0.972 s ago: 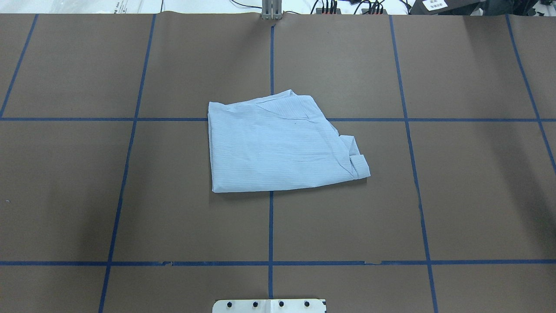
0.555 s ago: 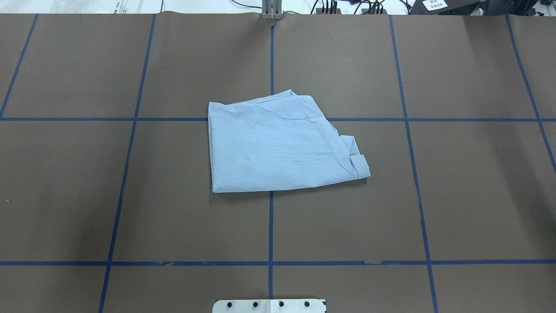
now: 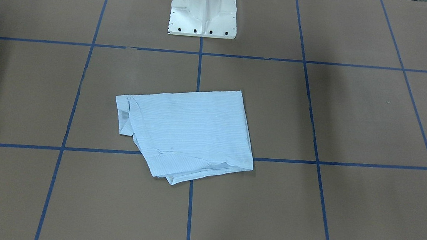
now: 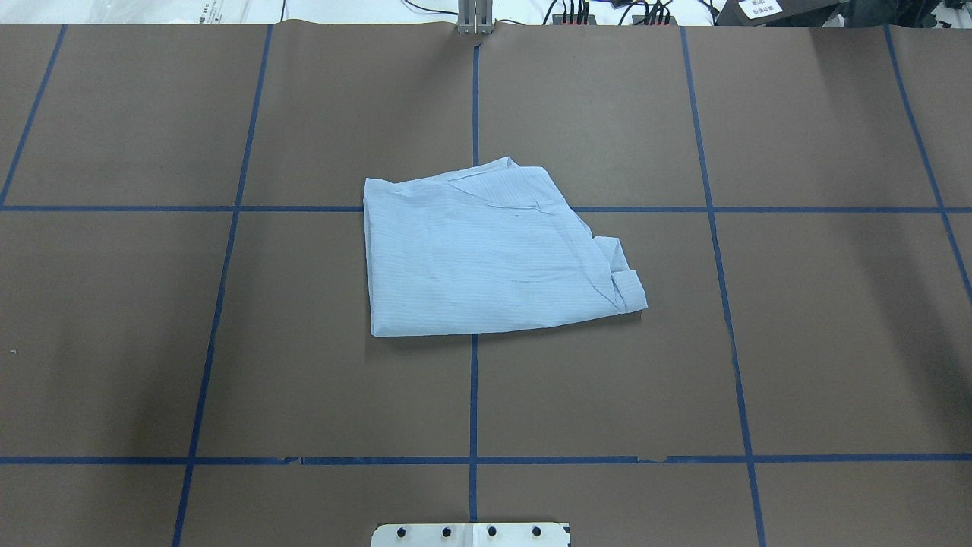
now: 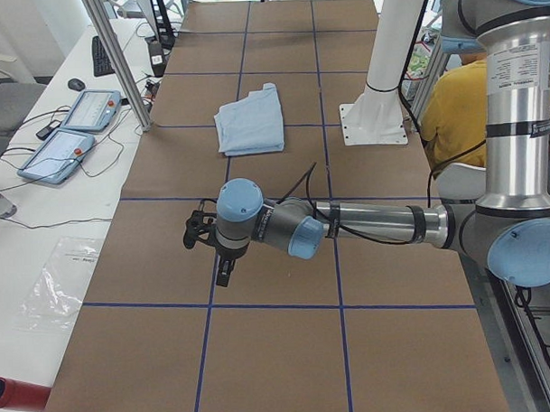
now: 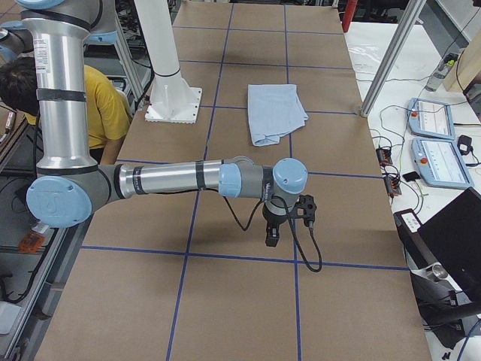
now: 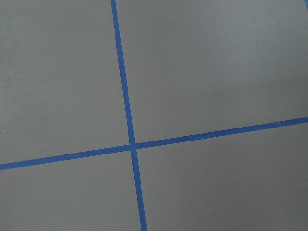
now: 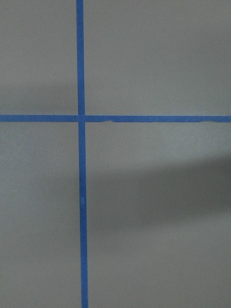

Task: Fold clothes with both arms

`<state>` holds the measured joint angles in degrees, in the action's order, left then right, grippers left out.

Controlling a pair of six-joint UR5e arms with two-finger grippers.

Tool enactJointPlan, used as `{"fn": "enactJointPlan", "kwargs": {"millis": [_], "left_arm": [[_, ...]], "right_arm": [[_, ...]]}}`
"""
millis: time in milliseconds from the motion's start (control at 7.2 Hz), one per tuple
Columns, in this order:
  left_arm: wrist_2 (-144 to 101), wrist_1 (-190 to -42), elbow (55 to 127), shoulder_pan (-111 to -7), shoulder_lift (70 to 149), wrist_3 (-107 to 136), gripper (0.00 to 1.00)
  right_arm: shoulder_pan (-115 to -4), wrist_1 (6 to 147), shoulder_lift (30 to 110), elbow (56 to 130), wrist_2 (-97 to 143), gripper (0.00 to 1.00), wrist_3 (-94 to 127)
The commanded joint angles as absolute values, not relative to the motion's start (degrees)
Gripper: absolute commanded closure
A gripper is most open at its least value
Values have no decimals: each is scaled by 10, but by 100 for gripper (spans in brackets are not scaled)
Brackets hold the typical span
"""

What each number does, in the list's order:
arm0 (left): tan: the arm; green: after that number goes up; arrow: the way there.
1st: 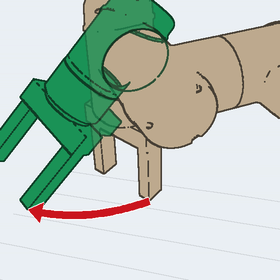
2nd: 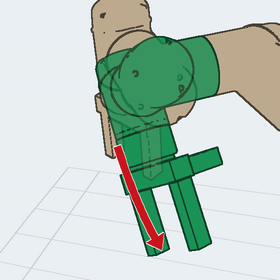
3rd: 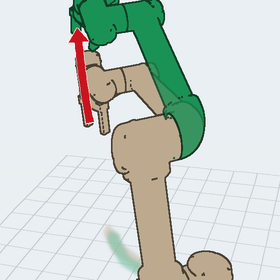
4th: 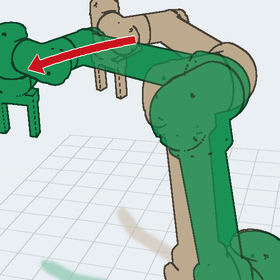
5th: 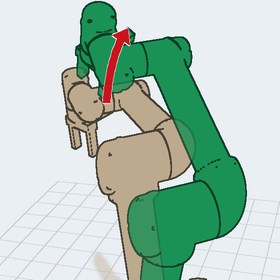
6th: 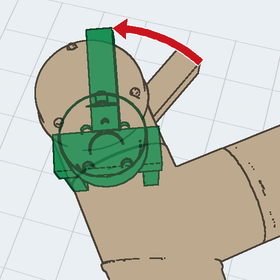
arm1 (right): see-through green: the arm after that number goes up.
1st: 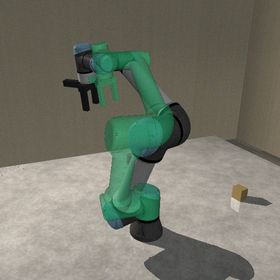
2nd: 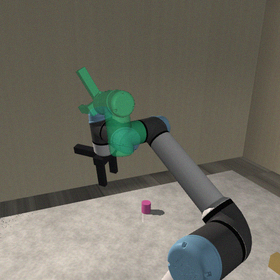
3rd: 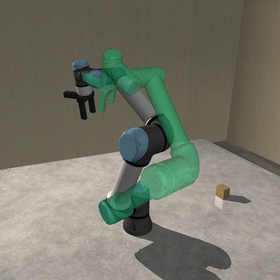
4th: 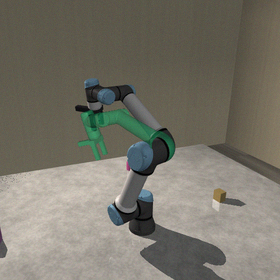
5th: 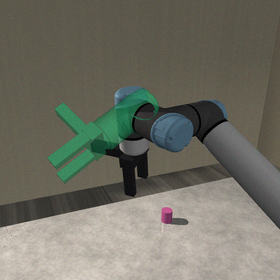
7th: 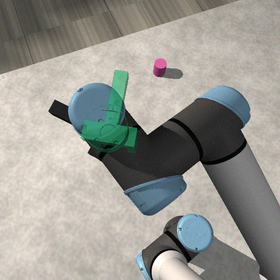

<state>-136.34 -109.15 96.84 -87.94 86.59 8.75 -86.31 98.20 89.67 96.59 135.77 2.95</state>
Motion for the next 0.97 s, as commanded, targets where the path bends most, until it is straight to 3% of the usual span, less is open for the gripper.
{"fn": "enactJointPlan", "kwargs": {"millis": [0,833], "left_arm": [[-1363,-1092,964,-879,868,89,0],[-1364,-1094,959,-879,878,89,0]], "right_arm": [[-863,982,901,970,1355,0,29],[-863,982,904,966,1336,0,29]]}}
